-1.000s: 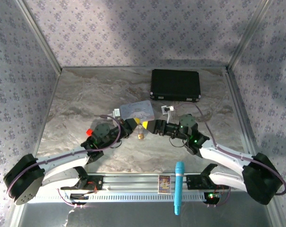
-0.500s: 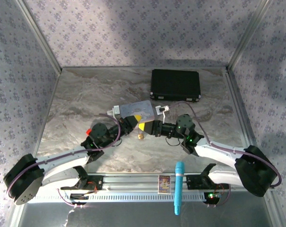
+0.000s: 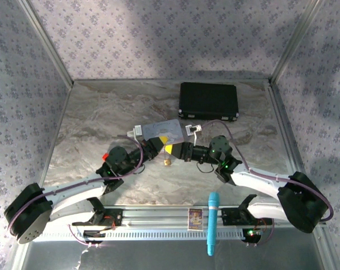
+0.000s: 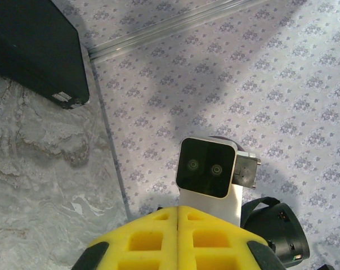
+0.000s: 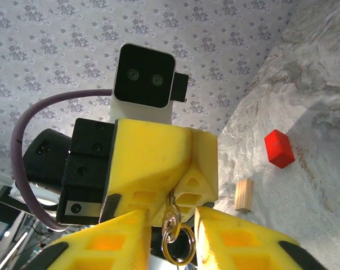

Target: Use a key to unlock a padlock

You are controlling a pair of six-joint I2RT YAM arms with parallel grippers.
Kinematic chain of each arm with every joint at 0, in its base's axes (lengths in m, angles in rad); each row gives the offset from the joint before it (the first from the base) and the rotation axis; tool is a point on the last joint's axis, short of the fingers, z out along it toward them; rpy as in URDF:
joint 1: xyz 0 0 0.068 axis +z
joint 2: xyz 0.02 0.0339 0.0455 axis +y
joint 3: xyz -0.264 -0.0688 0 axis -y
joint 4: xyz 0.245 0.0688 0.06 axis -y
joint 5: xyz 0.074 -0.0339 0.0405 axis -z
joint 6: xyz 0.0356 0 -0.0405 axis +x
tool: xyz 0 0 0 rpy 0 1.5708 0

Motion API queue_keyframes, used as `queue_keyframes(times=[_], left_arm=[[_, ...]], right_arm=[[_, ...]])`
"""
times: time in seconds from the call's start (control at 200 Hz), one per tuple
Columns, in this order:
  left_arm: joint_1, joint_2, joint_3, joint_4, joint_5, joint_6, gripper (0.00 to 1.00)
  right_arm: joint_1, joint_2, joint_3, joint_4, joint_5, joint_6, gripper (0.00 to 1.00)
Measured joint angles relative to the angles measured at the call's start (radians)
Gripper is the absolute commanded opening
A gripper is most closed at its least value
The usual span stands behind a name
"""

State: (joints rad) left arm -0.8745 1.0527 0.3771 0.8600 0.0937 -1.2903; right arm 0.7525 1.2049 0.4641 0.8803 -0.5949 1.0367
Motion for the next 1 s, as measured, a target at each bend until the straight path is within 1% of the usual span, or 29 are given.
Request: queue_keyframes(times=[0.115, 0.23, 0.31, 0.425, 0.51, 0.755, 0.78, 0.825, 0.84, 0.885, 0.92, 0.935, 0.945, 0.999], left_arm=[[-0.001, 0.000, 0.000, 0.000, 0.000, 0.000, 0.00], [-0.001, 0.000, 0.000, 0.002, 0.000, 0.000, 0.00], [-0.001, 0.000, 0.000, 0.001, -0.001, 0.000, 0.00], [-0.001, 0.000, 0.000, 0.003, -0.001, 0.000, 0.00], [-0.001, 0.000, 0.000, 0.004, -0.002, 0.000, 0.00], [-0.003, 0.002, 0.000, 0.002, -0.004, 0.000, 0.00], [-0.003, 0.002, 0.000, -0.002, -0.004, 0.000, 0.08], [-0.003, 0.001, 0.000, -0.012, -0.004, 0.004, 0.31], [-0.003, 0.000, 0.000, -0.017, -0.003, 0.007, 0.40], [-0.004, -0.006, 0.000, -0.039, -0.007, 0.008, 0.74], [-0.005, -0.016, 0.000, -0.061, -0.015, 0.009, 0.93], [-0.005, -0.020, 0.000, -0.072, -0.019, 0.010, 0.98], [-0.004, -0.023, 0.000, -0.077, -0.021, 0.011, 1.00], [-0.004, -0.048, 0.000, -0.121, -0.043, 0.016, 1.00]], right_arm=[[0.000, -0.001, 0.000, 0.000, 0.005, -0.001, 0.25], [0.000, -0.001, 0.000, 0.000, 0.008, -0.001, 0.14], [-0.002, -0.001, -0.001, 0.007, 0.008, 0.003, 0.11], [-0.002, -0.001, -0.002, 0.011, 0.008, 0.004, 0.11], [-0.002, -0.003, -0.004, 0.013, 0.011, 0.011, 0.00], [-0.002, -0.018, -0.009, -0.004, 0.023, 0.010, 0.00], [-0.002, -0.022, -0.009, -0.014, 0.023, 0.006, 0.00], [-0.001, -0.031, -0.009, -0.035, 0.025, -0.003, 0.00], [0.000, -0.033, -0.009, -0.043, 0.027, -0.005, 0.00], [0.001, -0.039, -0.009, -0.063, 0.032, -0.014, 0.00], [0.001, -0.047, -0.009, -0.079, 0.038, -0.023, 0.00], [0.001, -0.051, -0.009, -0.088, 0.041, -0.027, 0.00], [0.001, -0.053, -0.009, -0.092, 0.042, -0.028, 0.00], [0.001, -0.068, -0.009, -0.119, 0.050, -0.043, 0.00]])
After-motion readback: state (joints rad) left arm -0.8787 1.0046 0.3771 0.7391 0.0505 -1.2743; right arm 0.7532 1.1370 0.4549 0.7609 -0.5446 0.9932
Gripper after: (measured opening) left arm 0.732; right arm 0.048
